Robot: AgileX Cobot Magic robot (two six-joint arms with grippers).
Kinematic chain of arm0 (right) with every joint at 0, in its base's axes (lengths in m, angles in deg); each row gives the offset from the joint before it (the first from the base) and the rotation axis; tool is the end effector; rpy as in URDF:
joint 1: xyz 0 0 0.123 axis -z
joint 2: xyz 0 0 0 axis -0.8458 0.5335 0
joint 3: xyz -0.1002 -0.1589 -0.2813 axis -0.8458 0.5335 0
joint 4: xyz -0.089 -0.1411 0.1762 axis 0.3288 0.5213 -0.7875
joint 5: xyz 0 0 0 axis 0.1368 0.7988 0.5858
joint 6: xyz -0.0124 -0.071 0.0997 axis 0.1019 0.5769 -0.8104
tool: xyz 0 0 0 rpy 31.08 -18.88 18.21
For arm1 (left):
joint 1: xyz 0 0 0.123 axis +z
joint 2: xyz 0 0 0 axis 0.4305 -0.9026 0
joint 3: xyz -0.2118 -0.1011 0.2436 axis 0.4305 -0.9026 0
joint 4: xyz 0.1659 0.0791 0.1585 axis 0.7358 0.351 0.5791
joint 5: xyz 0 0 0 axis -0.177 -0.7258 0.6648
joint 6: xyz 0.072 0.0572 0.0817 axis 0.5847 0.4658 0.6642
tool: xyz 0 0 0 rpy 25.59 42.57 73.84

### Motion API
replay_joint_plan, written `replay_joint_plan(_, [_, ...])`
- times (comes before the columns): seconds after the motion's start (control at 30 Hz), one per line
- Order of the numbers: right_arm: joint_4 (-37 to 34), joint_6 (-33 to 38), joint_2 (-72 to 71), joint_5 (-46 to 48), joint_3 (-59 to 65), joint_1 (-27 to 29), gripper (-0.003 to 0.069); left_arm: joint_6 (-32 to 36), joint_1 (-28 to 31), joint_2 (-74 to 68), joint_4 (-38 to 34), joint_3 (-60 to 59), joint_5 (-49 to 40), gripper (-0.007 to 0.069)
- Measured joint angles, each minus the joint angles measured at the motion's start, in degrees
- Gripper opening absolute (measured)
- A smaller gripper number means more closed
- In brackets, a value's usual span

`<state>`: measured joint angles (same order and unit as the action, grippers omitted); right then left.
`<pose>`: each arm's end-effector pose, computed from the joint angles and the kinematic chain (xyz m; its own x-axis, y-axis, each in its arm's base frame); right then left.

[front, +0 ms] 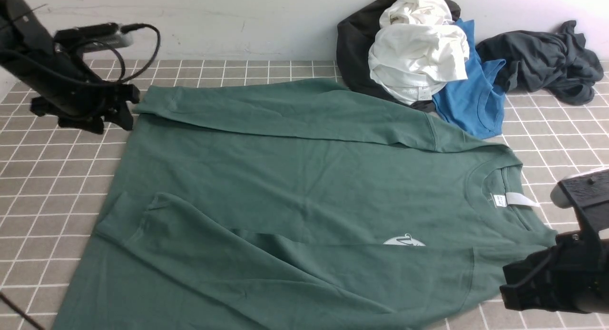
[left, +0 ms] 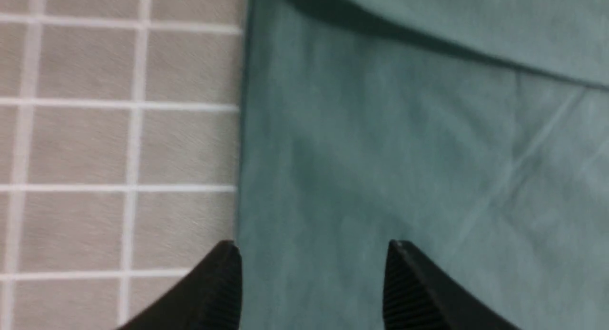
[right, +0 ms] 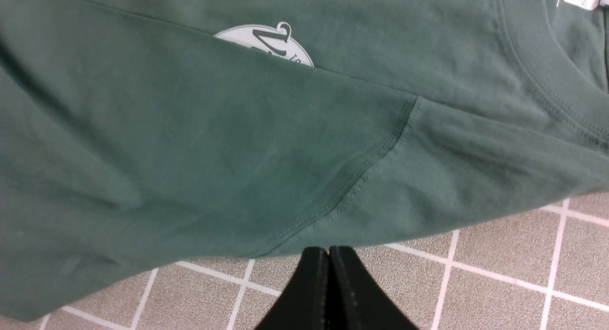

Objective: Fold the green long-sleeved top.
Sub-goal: Use the left arm to clamp the cuff farthest from it

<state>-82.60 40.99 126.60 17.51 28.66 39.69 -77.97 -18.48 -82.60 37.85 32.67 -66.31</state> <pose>0.1643 0.0659 0.2477 -0.8130 -0.2382 -0.5312 -0.3363 0.9370 0.0944 0.4960 0.0318 0.2378 -0.9185 -0.1125 -0.3792 -0.0300 0.9757 -0.2168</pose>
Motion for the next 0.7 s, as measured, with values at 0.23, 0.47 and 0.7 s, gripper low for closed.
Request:
replay_joint_plan(0.23, [-0.2, 0.3, 5.0, 4.8, -4.6, 0.0, 0.0002, 1.5, -1.8, -4.6, 2.4, 2.8, -14.7, 0.0384])
replay_joint_plan(0.47, [-0.6, 1.3, 18.5, 6.6, -16.8, 0.0, 0.0157, 1.7, -1.9, -2.2, 2.9, -3.2, -14.8, 0.0384])
replay_joint_plan(0.7, [4.7, -6.0, 32.8, 6.1, -23.3, 0.0, 0.0372, 1.7, -4.8, -2.0, 3.2, -6.8, -13.7, 0.0384])
